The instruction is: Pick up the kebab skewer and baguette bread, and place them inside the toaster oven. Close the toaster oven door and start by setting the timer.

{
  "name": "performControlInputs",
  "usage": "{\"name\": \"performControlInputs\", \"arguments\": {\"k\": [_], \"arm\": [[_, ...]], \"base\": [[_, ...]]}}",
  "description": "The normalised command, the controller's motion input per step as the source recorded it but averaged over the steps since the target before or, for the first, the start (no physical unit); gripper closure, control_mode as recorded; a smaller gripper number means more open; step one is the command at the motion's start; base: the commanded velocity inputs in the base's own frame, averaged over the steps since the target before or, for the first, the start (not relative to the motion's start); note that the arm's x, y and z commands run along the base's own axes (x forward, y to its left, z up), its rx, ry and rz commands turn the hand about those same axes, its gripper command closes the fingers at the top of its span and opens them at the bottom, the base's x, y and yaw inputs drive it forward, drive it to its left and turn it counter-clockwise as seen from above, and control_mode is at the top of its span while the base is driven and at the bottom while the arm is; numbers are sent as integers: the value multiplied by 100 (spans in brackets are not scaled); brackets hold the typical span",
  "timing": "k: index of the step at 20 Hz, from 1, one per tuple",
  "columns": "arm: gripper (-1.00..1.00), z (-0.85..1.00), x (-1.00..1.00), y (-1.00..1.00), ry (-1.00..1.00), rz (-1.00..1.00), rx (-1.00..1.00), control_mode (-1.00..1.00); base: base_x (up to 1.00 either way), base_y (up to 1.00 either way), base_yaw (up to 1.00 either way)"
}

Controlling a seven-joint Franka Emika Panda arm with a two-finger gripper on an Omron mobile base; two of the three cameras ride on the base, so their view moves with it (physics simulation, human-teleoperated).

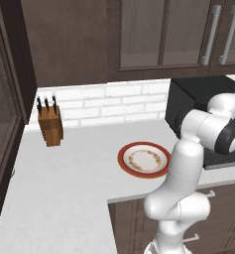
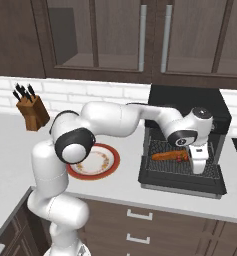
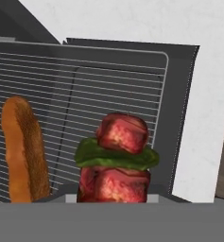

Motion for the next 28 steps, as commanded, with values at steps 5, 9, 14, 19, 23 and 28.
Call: {"name": "performControlInputs", "arguments": {"k": [5, 9, 14, 19, 23, 28], "arm": [[-100, -3, 2, 0, 0, 0, 0, -100], [-100, 0, 4, 0, 0, 0, 0, -100], [-100, 0, 12, 0, 0, 0, 0, -100], [-100, 0, 0, 0, 0, 0, 0, -100], [-100, 4, -14, -15, -6, 1, 0, -100], [-100, 13, -46, -32, -26, 22, 0, -100]], "base": [[0, 0, 0], [0, 0, 0], [0, 0, 0], [0, 0, 0], [0, 0, 0], [0, 0, 0]]}}
